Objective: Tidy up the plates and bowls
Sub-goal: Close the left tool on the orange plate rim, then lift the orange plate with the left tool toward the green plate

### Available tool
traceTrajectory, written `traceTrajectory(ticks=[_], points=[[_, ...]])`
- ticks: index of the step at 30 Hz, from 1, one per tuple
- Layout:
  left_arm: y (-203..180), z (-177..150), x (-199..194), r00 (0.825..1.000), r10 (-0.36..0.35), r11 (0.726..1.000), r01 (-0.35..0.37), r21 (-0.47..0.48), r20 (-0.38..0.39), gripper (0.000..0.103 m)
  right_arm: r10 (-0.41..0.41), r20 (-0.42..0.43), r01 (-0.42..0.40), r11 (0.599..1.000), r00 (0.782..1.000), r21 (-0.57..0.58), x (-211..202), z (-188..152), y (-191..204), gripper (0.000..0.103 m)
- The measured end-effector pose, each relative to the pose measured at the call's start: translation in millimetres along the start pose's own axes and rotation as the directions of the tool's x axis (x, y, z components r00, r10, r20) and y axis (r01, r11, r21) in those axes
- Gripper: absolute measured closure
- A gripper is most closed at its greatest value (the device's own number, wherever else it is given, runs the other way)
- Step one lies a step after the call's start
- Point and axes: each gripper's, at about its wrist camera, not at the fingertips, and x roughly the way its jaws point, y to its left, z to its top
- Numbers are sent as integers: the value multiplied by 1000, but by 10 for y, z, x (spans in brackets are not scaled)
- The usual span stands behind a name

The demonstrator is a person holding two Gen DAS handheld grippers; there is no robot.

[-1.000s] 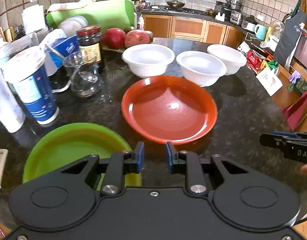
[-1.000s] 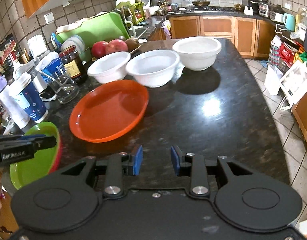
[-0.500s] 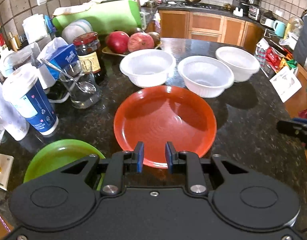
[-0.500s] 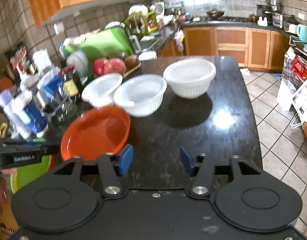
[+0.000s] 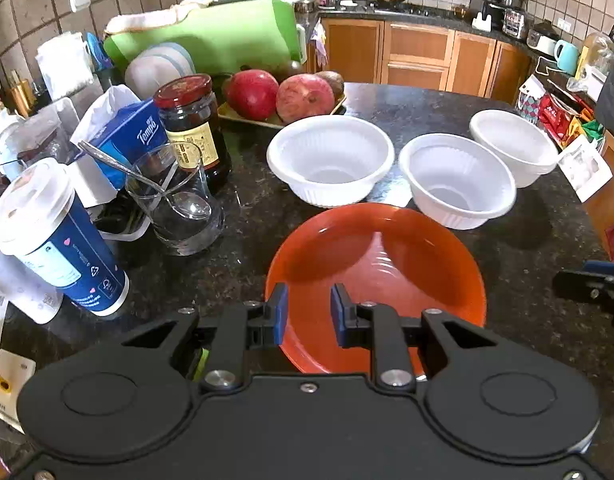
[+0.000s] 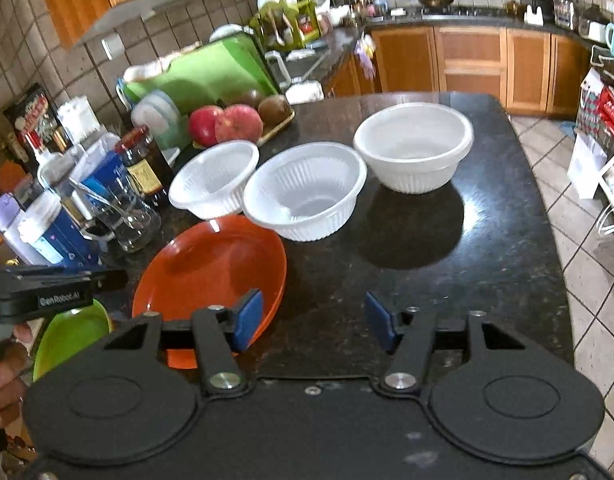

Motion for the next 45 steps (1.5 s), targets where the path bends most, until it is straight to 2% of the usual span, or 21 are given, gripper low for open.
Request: traceTrajectory(ticks=[4,9,20,28,35,45], points=[[104,70,160,999,-14,1000,13,-10,-37,70,4,-47,-4,1000,999,9,248,60,101,51],[200,147,344,997,-18,1000,18,-1,-75,70,1,-93,3,999,996,40,547,121,167,65],[381,259,661,988,-75,997,72,-30,-132,70,-35,-153,47,996,988,72,920,164,210,65],[380,256,797,984,-82,997,80,-20,-161,70,-38,-145,42,999,989,26,960,170,301,67],[297,205,835,980,-81,997,82,1,-183,71,-23,-147,24,1000,989,5,988,148,340,84],[84,-1,646,966,-150,988,154,3,-210,71,-33,-145,40,998,989,47,664,-109,128,85]])
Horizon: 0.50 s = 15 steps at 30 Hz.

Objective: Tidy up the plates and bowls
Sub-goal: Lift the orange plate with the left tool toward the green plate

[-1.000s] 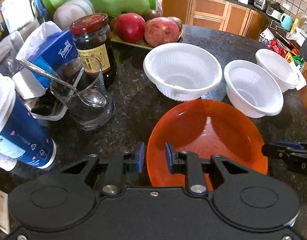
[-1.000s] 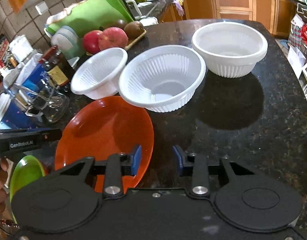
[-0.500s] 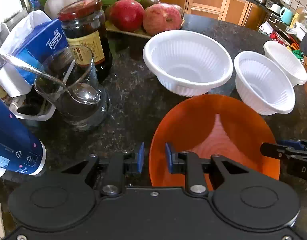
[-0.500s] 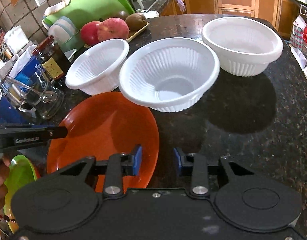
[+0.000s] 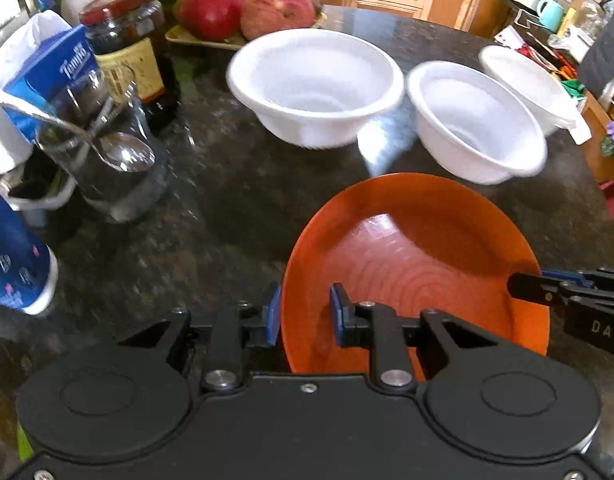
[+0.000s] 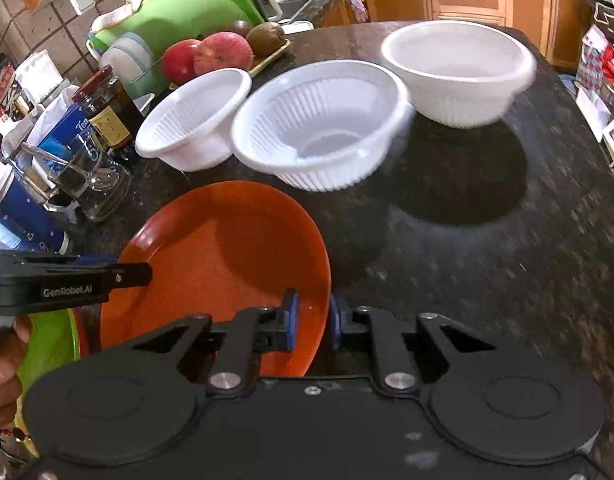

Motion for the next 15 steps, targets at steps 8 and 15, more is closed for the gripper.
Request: traceTrajectory(ticks=[8,15], points=[[-343,-385,-182,997,-71,997,72,42,-16,71,-62,25,61,998,998,13,-328,-400,-243,84],[-600,-584,-255,998,-60,995,61,76,-15,70,-65,42,64,998,997,30,-488,-614,-397,82]])
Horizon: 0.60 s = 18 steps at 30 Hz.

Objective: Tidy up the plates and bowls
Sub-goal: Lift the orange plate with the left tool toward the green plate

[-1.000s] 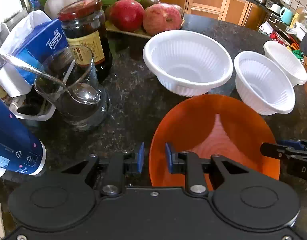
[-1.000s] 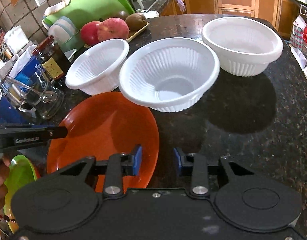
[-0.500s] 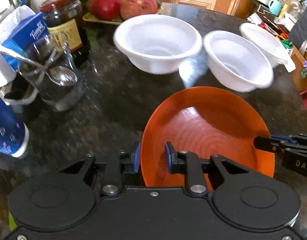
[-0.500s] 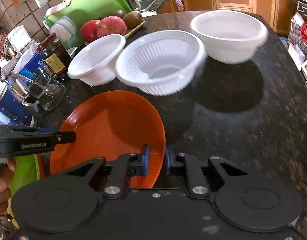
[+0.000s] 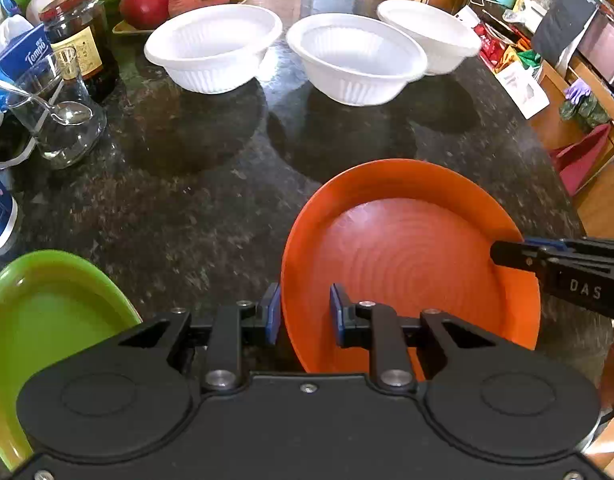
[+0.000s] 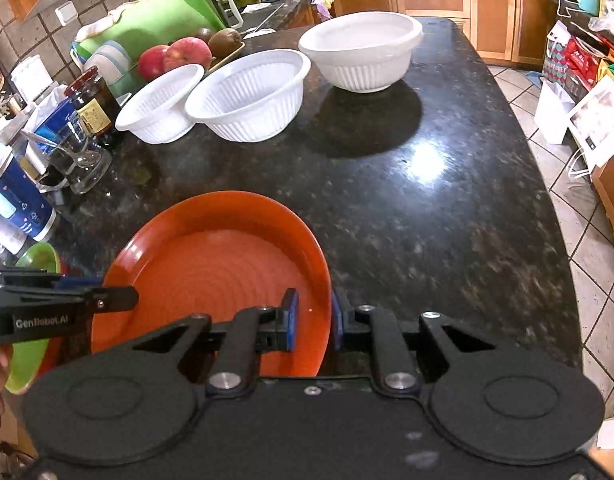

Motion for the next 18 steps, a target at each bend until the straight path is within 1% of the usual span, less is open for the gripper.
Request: traceTrajectory(ticks=[1,2,3,10,15,18], points=[[-22,-17,-5,1000,4,1000,-4,1,2,70,5,4,-5,1000,1000,-2,-16,-27,-22,81],[-45,-42,-11,1000,8,1000,-8,1,8,70,16,6,-16,1000,1000,-9,-30,-50,-39,77],[-63,-39,6,1000,12,1000,-12,3,12,70,26,6,-26,1000,1000,-16,-43,-68,-58,76],[-71,-105,-17,1000,21,999,-21,-28,13,70,50,-24,-51,998,998,-23,-146,-139,-164,77],[-142,-152,-35,999,40,998,-39,-50,26,70,55,-22,-56,997,998,-45,-181,-164,-199,77],[-189,-167,-41,999,46,996,-43,-74,29,70,52,-17,-53,997,999,-62,-187,-174,-176,81]])
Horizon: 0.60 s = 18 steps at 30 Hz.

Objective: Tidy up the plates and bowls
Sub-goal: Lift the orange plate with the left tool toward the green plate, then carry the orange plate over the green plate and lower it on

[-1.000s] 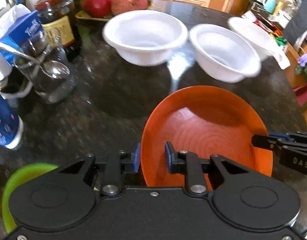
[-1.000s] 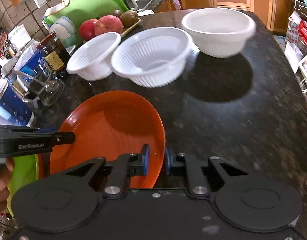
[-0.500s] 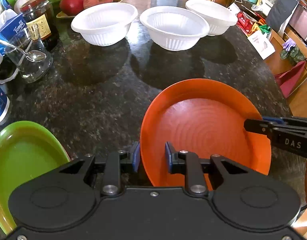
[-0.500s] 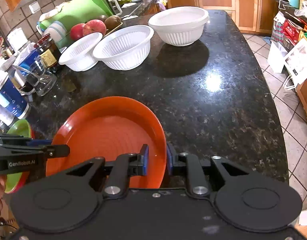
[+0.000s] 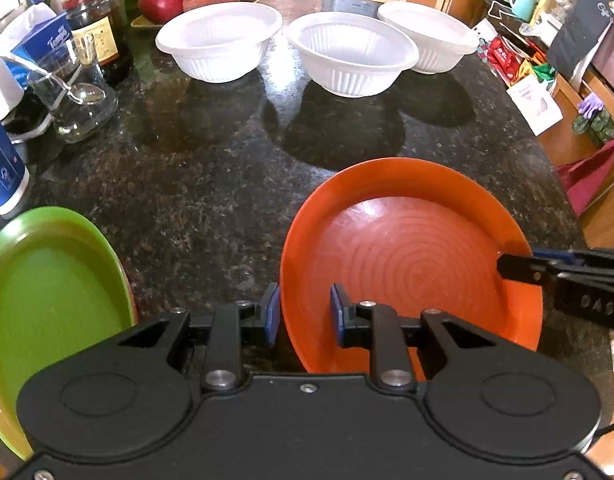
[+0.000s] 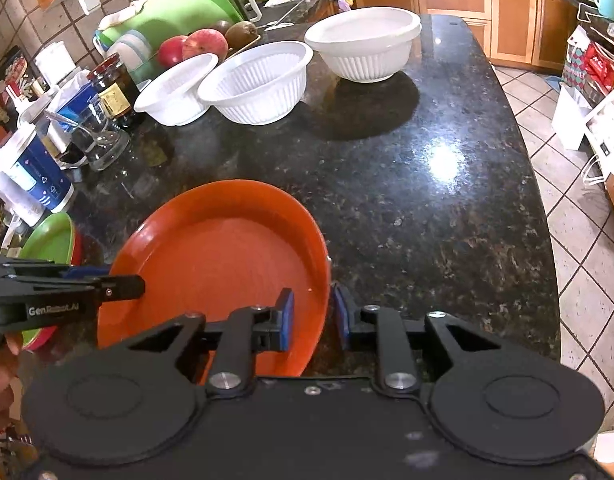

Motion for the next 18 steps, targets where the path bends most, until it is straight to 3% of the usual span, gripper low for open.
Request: traceTrajectory(ticks=[4,18], points=[[-46,-14,-20,1000,8,1000,-8,-22,1,70,-18,10,19,999,1000,-29,3,3,0,80],[-310,-23,-170,995,70,997,-68,-37,77,70,28,50,-27,1000,998,-10,-119,42,-209,80]])
